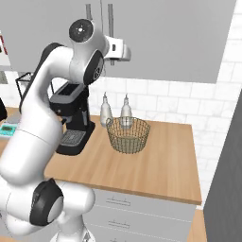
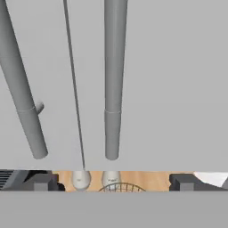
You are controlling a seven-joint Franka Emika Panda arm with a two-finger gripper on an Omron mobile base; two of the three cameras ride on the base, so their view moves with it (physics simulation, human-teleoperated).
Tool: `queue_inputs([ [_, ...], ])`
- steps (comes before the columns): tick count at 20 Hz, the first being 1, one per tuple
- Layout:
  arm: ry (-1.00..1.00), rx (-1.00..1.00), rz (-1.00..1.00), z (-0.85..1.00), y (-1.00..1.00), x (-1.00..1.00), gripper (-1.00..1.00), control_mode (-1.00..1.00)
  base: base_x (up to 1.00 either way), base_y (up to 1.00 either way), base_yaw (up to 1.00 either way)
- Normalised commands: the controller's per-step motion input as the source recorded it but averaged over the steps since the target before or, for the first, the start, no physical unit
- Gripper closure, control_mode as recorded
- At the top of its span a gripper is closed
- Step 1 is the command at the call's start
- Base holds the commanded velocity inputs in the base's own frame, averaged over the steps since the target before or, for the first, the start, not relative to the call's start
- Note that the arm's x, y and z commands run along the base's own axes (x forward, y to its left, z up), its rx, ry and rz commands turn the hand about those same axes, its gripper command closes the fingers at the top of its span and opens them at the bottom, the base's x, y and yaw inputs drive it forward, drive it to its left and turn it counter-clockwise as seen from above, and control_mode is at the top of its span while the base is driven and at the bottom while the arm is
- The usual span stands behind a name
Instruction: Open the cabinet, pick up the bread from the cabinet and place it in the basket. Then move the basket to the dining counter.
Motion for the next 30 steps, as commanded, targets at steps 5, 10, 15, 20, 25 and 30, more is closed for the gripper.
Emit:
queue_inputs([
  [5, 0.00, 0.00, -0.14, 0.46, 0.00, 0.29, -1.00, -1.00, 0.00, 0.00, 0.00],
  [10, 0.03, 0.07, -0.03, 0.06, 0.00, 0.47, -1.00, -1.00, 0.00, 0.00, 0.00],
  [15, 0.00, 0.01, 0.00, 0.00, 0.00, 0.41, -1.00, -1.00, 0.00, 0.00, 0.00],
  [20, -0.07, 0.00, 0.00, -0.05, -0.01, 0.39, -1.00, -1.00, 0.00, 0.00, 0.00],
  [25, -0.09, 0.00, 0.01, -0.15, -0.01, 0.44, -1.00, -1.00, 0.00, 0.00, 0.00],
  [30, -0.03, 0.00, 0.05, -0.04, 0.00, 0.30, 1.00, -1.00, 0.00, 0.00, 0.00],
])
